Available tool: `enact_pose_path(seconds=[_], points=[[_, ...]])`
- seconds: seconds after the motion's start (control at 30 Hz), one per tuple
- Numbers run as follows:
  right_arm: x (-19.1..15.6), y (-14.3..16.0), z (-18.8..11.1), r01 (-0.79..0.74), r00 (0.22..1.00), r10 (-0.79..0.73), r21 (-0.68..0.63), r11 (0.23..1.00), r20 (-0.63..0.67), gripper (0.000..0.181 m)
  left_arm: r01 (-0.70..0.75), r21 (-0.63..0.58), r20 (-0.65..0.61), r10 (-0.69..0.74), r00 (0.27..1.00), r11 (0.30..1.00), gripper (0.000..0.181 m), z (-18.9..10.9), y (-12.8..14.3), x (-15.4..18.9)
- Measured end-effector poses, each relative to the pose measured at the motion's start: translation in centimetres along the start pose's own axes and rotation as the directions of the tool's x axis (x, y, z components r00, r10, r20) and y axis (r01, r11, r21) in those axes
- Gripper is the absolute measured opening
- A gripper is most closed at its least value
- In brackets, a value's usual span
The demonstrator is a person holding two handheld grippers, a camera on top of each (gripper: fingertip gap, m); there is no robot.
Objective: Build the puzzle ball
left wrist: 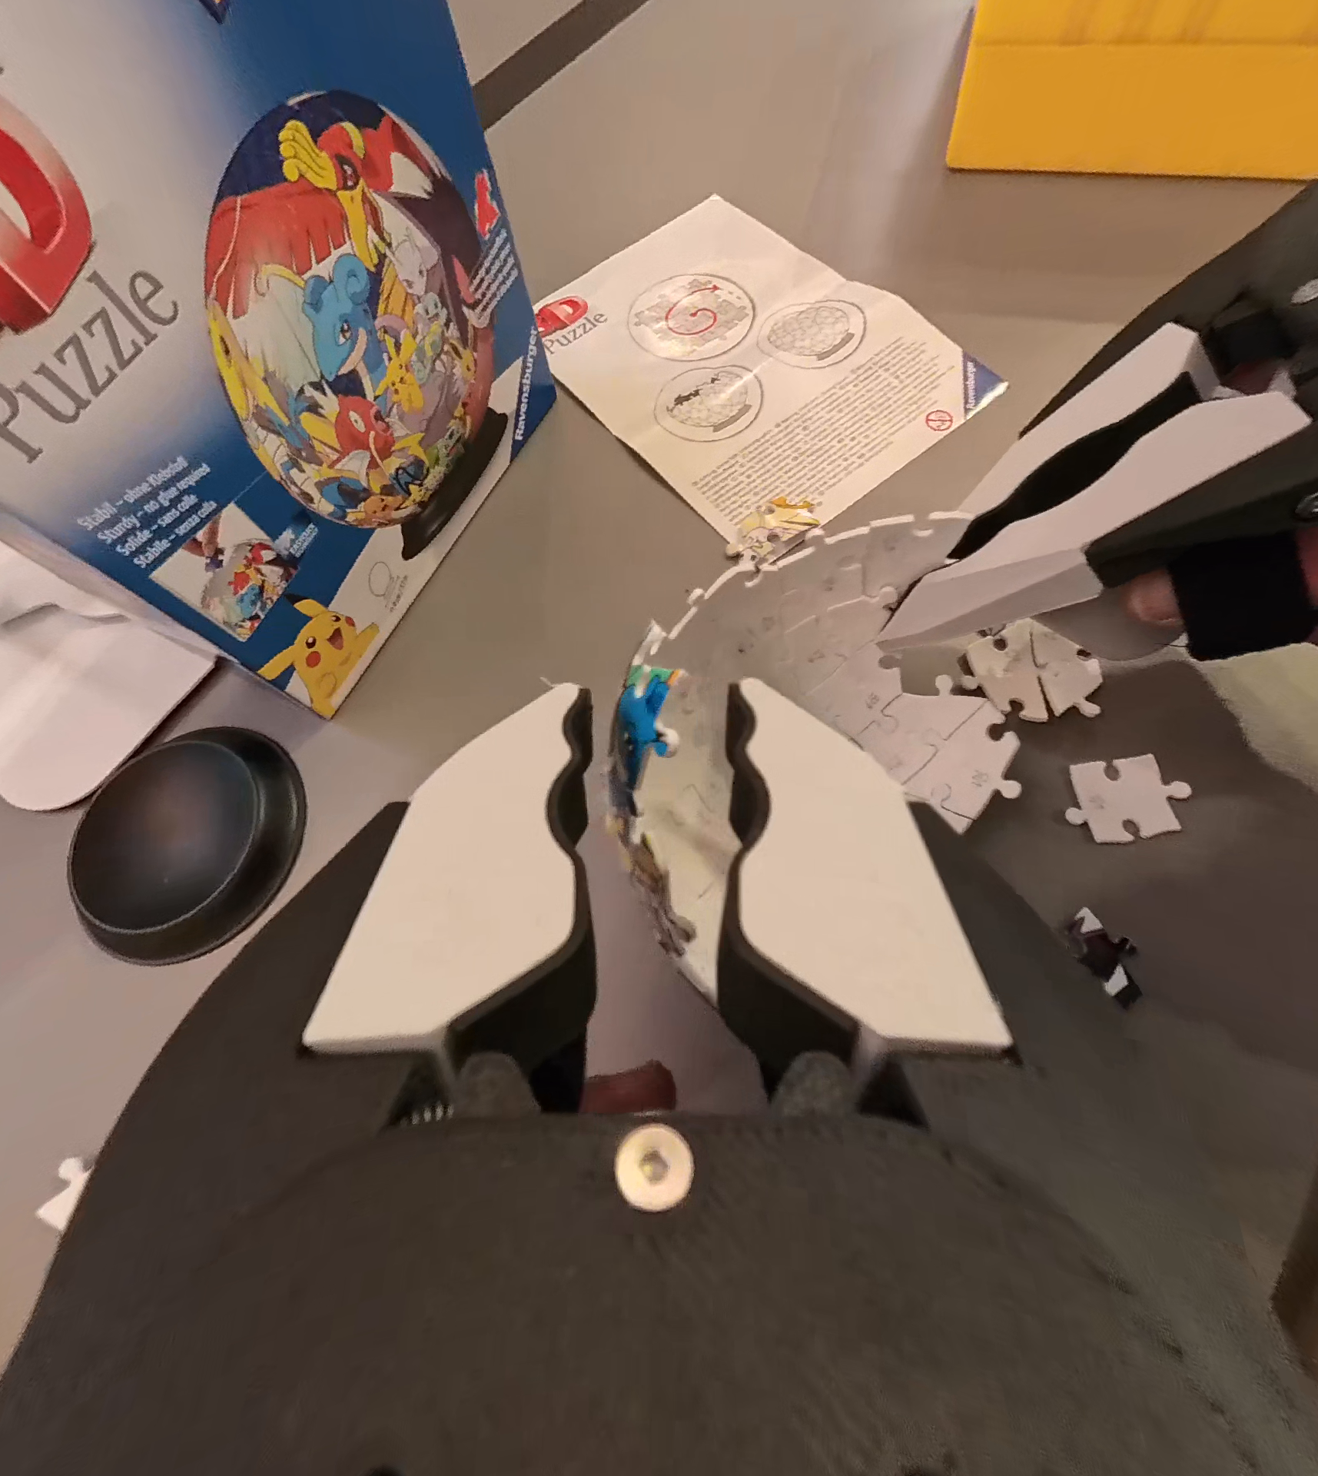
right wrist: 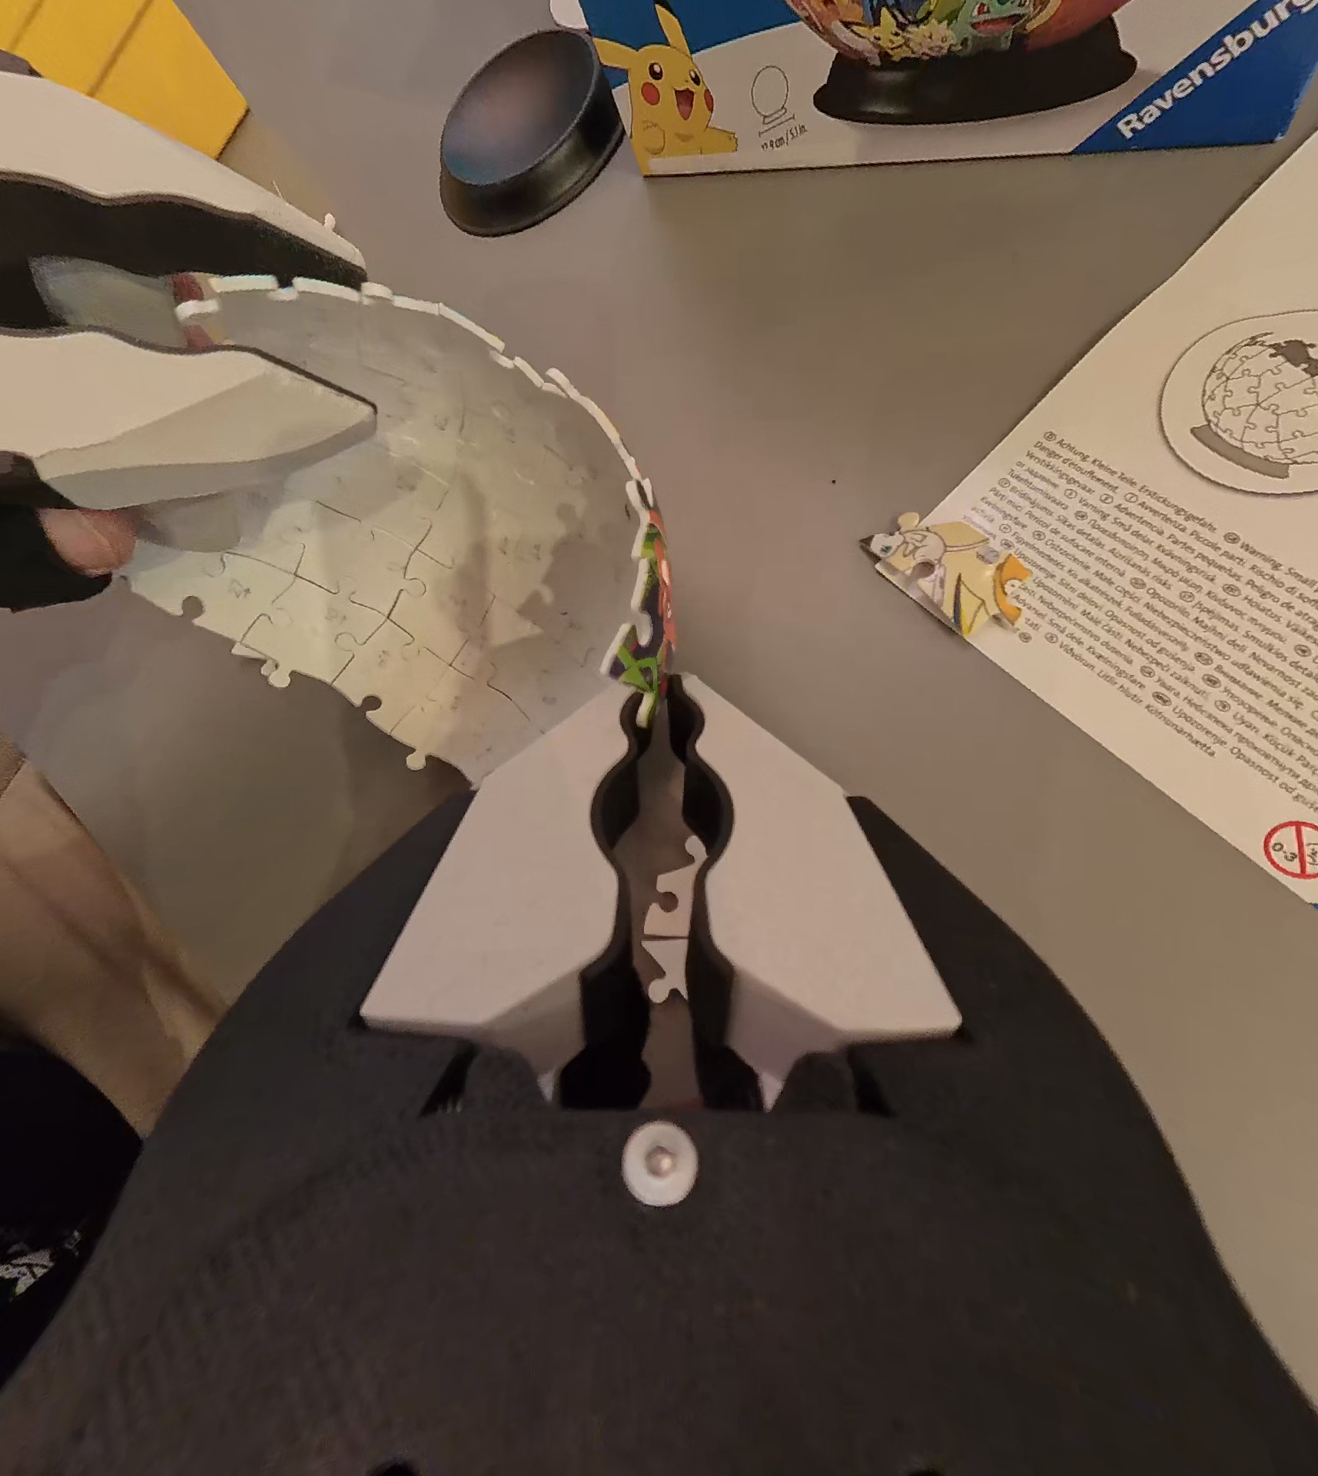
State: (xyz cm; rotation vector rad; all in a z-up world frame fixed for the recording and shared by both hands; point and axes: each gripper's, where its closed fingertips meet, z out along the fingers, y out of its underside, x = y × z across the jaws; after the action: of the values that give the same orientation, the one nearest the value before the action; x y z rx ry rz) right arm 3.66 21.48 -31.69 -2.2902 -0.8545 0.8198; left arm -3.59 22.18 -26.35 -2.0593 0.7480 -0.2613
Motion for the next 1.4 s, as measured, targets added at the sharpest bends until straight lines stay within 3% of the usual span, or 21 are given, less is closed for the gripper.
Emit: enact_pose_path(seconds=[0.2,0.37,0.5,0.6,0.67,0.9,1.07,1.4], points=[[-0.2,-0.3,0.1,0.026,1.0,-0.026,-0.006,1.0,0.001,0.001,-0.073,-0.041,-0.056,0.07,0.996,0.997,0.052,-1.0,-0.8,-0.3],[-0.3,-0.6,0.1,0.064,0.998,-0.064,-0.015,0.998,0.008,0.001,-0.211,-0.106,-0.175,0.191,0.966,0.972,0.063,-1.4,-2.6,0.7],[-0.8,-1.3,0.3,0.131,0.991,-0.13,-0.018,0.991,0.023,0.002,-0.386,-0.214,-0.331,0.305,0.893,0.897,0.065,-0.4,-2.6,1.5],[-1.1,-1.5,0.6,0.158,0.987,-0.157,-0.032,0.987,0.042,0.002,-0.55,-0.325,-0.449,0.386,0.806,0.769,0.064,0.9,-0.8,1.2],[-1.1,-1.7,0.8,0.184,0.982,-0.183,-0.034,0.982,0.044,0.002,-0.607,-0.334,-0.518,0.398,0.757,0.721,0.06,1.8,-0.2,1.0],[-1.2,-2.1,1.1,0.224,0.972,-0.221,-0.03,0.974,0.078,0.001,-0.677,-0.277,-0.672,0.366,0.643,0.681,0.04,3.8,0.8,2.3],[-1.2,-2.3,1.4,0.237,0.968,-0.234,-0.029,0.971,0.089,0.001,-0.752,-0.272,-0.707,0.406,0.579,0.601,0.024,4.6,2.1,2.5],[-0.7,-2.2,1.5,0.268,0.961,-0.265,-0.027,0.963,0.08,0.003,-0.722,-0.251,-0.733,0.361,0.577,0.645,0.005,5.2,2.2,3.1]])
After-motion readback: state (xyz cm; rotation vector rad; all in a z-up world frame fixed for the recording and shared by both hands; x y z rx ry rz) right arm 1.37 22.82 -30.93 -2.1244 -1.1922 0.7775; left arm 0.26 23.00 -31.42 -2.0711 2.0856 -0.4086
